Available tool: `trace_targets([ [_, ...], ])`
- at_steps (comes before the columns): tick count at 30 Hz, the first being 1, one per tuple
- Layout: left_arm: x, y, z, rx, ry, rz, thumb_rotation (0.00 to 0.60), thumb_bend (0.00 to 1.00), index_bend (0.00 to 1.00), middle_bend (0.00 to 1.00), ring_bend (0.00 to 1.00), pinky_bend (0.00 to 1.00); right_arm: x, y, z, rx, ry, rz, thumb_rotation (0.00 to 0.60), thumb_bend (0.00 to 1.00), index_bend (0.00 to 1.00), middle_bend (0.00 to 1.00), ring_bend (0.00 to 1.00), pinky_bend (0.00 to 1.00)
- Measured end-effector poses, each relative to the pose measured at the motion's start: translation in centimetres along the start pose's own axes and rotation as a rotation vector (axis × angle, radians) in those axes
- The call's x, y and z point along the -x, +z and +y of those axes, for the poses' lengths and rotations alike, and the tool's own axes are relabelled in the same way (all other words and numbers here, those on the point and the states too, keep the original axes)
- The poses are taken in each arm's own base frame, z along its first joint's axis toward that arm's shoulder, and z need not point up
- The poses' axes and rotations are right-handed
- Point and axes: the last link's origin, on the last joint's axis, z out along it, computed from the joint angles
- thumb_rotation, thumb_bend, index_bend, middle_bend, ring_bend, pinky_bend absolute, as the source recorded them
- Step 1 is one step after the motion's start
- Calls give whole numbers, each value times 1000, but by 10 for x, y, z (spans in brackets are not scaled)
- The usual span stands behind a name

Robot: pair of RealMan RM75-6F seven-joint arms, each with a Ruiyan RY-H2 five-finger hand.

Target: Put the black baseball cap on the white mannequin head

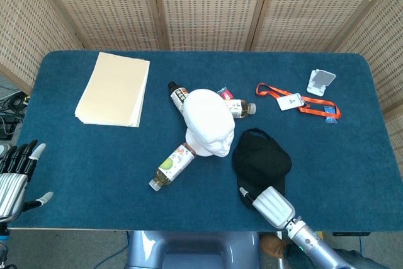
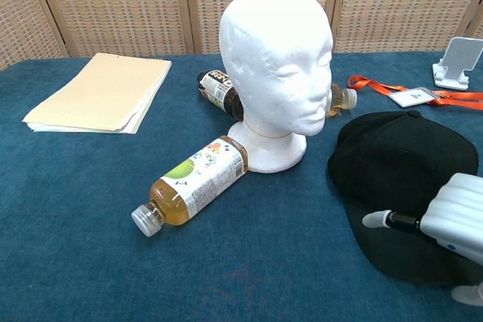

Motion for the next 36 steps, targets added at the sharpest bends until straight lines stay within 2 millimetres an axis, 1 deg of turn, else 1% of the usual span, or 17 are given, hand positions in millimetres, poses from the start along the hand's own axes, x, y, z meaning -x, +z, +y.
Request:
trace_targets([
  [7,1,0,1,4,1,-8,600,0,0,0,0,0,1,7,-6,14,14,26,600,214,215,925,1000,1000],
  [10,2,0,1,4,2,-7,600,0,0,0,0,0,2,10,-8,18,13,29,600,248,216,925,1000,1000],
  [12,1,0,1,3,0,-5,600,0,0,0,0,0,3,11,-9,21,5,27,600,335,220,927,1000,1000],
  [14,1,0,1,1,-2,-4,600,0,0,0,0,0,5,11,-9,26,-5,26,600,472,224,928,1000,1000],
  [15,1,0,0,0,-4,-3,600,0,0,0,0,0,6,11,-9,30,-8,29,600,513,224,929,1000,1000],
  [19,0,0,-1,-2,-8,-2,600,0,0,0,0,0,5,11,-6,61,-24,65,600,659,228,934,1000,1000],
  [22,-1,0,-1,-1,-10,-1,600,0,0,0,0,0,3,12,-1,94,-45,102,600,711,235,935,1000,1000],
  [24,-1,-1,-1,-1,-12,-1,600,0,0,0,0,0,2,12,4,120,-60,129,600,706,241,935,1000,1000],
  [29,-1,-1,0,2,-12,-2,600,0,0,0,0,0,-2,11,22,196,-95,185,600,654,249,935,1000,1000],
  [36,0,-1,1,3,-10,-4,600,0,0,0,0,0,0,14,45,289,-153,196,600,610,267,934,1000,1000],
])
